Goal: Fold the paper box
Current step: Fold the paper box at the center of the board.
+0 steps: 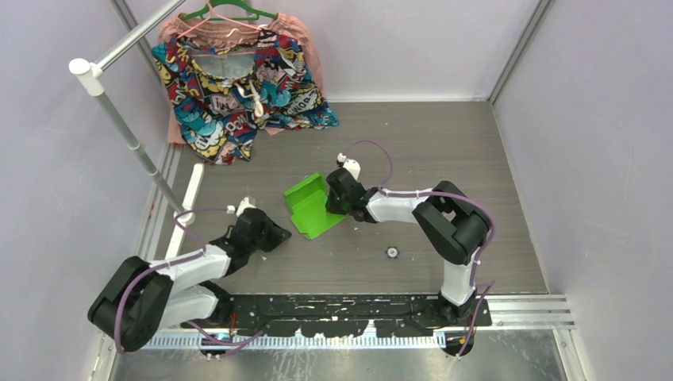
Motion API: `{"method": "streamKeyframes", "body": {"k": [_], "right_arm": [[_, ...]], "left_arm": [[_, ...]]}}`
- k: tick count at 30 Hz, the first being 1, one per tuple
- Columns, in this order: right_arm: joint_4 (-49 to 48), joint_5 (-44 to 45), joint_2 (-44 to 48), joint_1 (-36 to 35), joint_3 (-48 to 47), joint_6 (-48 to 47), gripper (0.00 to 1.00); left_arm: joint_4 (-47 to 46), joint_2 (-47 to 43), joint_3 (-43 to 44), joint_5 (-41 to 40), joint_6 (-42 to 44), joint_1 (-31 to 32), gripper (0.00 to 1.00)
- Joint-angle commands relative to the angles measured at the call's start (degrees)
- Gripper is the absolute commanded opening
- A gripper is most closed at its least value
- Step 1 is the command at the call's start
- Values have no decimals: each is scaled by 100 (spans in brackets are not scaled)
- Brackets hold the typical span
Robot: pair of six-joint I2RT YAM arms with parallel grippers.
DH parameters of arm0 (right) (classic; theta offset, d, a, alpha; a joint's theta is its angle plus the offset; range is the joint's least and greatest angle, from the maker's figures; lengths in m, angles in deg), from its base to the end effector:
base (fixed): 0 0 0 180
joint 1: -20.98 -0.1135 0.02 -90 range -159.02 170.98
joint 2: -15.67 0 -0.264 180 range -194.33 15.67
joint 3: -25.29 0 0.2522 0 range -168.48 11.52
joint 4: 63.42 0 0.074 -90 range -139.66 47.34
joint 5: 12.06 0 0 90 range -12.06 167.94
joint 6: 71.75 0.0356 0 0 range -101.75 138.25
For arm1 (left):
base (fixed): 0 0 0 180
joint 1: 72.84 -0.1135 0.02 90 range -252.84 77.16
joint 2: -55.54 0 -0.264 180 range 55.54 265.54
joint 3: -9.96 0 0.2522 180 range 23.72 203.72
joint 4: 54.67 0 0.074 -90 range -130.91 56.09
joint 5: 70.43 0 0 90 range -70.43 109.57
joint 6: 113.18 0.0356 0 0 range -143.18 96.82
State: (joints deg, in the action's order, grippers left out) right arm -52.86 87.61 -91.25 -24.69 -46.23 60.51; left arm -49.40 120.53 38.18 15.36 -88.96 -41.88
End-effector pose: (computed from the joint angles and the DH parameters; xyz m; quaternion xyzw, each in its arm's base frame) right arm 0.2686 0.2664 0.1416 0.0041 0.9243 0.2031 0.3231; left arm 0.1658 -0.0964 0.1284 -0.2874 0.8668 -0.2813 0.2949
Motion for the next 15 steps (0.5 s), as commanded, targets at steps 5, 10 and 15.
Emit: {"method": "streamKeyframes", "body": {"k": [5, 10, 15], "right_arm": [[1330, -71, -615, -190, 325, 10, 1], [1351, -67, -615, -183, 323, -5, 1], [1394, -50, -635, -184, 277, -41, 1]], "left_arm": [[-906, 591, 181, 91, -10, -11, 0], [-1039, 759, 297, 52, 48, -15, 0], [-904, 695, 383, 24, 143, -13, 0]]}}
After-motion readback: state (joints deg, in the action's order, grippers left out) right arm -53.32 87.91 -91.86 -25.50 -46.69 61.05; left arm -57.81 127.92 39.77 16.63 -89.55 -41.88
